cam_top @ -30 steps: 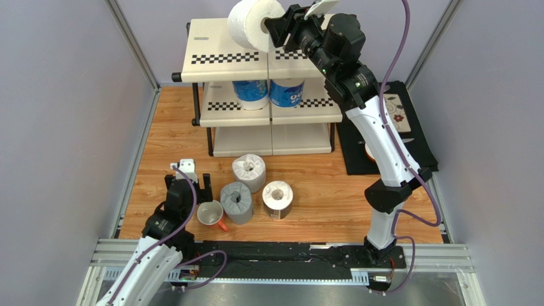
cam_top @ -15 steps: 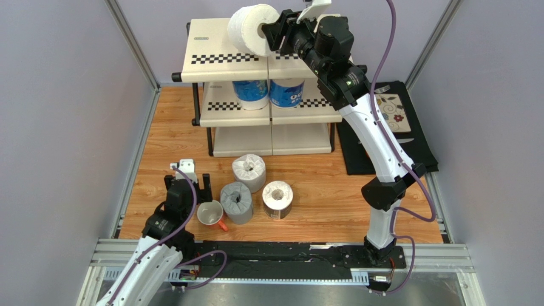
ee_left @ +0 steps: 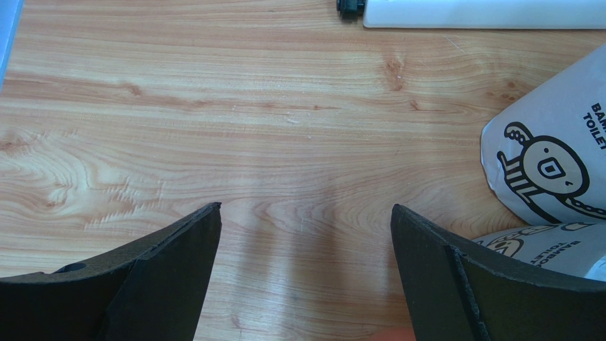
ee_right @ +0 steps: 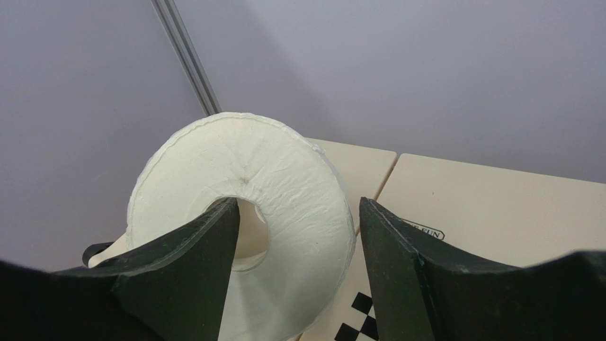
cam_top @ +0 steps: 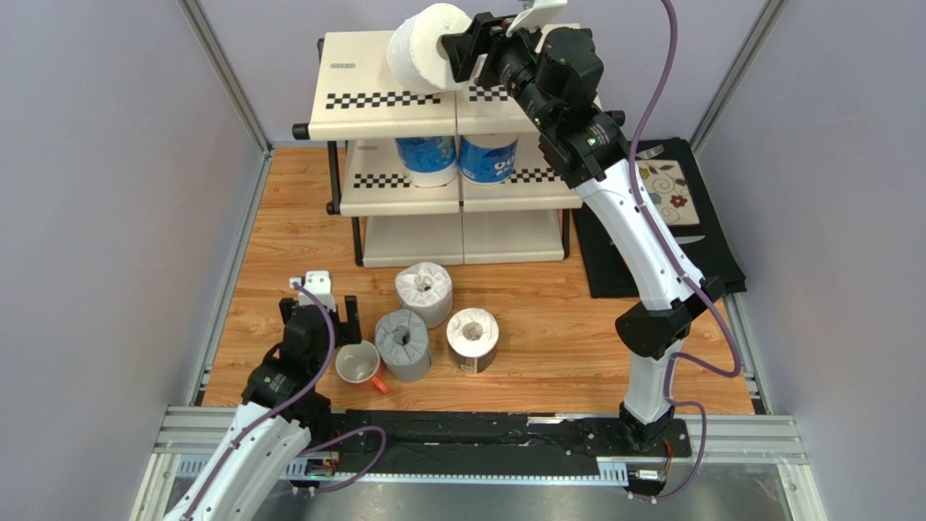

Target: Place and organize the paper towels onto the shelf

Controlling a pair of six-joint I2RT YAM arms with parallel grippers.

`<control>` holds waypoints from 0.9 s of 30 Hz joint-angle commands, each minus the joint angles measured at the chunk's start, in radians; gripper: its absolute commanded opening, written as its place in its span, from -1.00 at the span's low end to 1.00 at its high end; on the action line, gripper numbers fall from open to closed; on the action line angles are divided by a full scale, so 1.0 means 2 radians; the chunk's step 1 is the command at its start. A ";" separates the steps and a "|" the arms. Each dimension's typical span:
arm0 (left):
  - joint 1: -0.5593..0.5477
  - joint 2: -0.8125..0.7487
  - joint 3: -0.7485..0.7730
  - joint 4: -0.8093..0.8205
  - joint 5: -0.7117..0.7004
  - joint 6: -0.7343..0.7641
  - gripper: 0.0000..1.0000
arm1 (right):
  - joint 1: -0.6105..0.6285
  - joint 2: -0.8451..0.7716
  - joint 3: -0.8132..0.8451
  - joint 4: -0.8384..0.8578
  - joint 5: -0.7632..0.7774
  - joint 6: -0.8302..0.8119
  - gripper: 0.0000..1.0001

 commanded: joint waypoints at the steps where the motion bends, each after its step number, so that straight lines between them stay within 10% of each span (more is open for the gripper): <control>1: 0.001 0.003 0.018 0.005 -0.002 -0.001 0.95 | 0.001 -0.009 0.004 0.036 0.009 -0.007 0.36; 27: 0.001 0.012 0.018 0.005 0.005 0.002 0.95 | 0.001 0.029 0.016 0.081 -0.004 0.000 0.40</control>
